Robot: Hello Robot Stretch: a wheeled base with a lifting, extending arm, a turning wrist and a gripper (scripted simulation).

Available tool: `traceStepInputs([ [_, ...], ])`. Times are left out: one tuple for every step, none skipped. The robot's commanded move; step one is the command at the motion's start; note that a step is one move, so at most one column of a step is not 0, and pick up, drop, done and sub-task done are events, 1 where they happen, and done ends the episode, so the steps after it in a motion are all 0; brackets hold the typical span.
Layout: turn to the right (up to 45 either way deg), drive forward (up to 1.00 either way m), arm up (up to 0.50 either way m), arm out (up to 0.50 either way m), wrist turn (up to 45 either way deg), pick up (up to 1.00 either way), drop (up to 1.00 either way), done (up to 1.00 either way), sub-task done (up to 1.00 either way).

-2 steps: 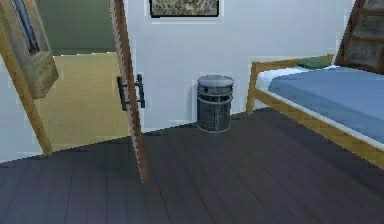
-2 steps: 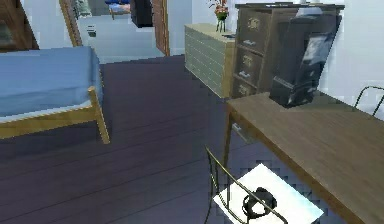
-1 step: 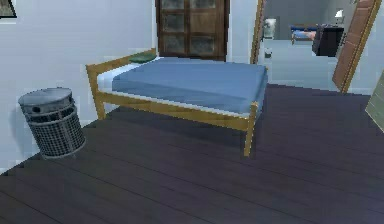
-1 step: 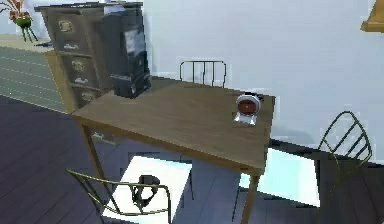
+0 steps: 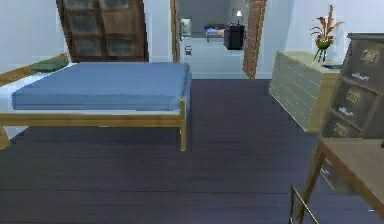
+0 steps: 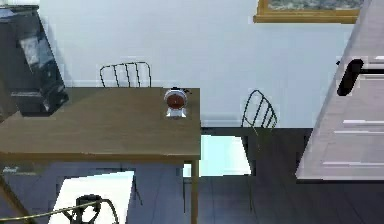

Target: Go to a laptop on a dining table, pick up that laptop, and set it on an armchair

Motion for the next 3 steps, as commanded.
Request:
traceStepInputs([
  [0.0,0.9,0.0,0.0,0.0,0.0,0.0,0.0,0.0],
  [33.0,0.0,0.0,0.0,0.0,0.0,0.0,0.0,0.0],
  [0.0,1.0,0.0,0.0,0.0,0.0,0.0,0.0,0.0],
])
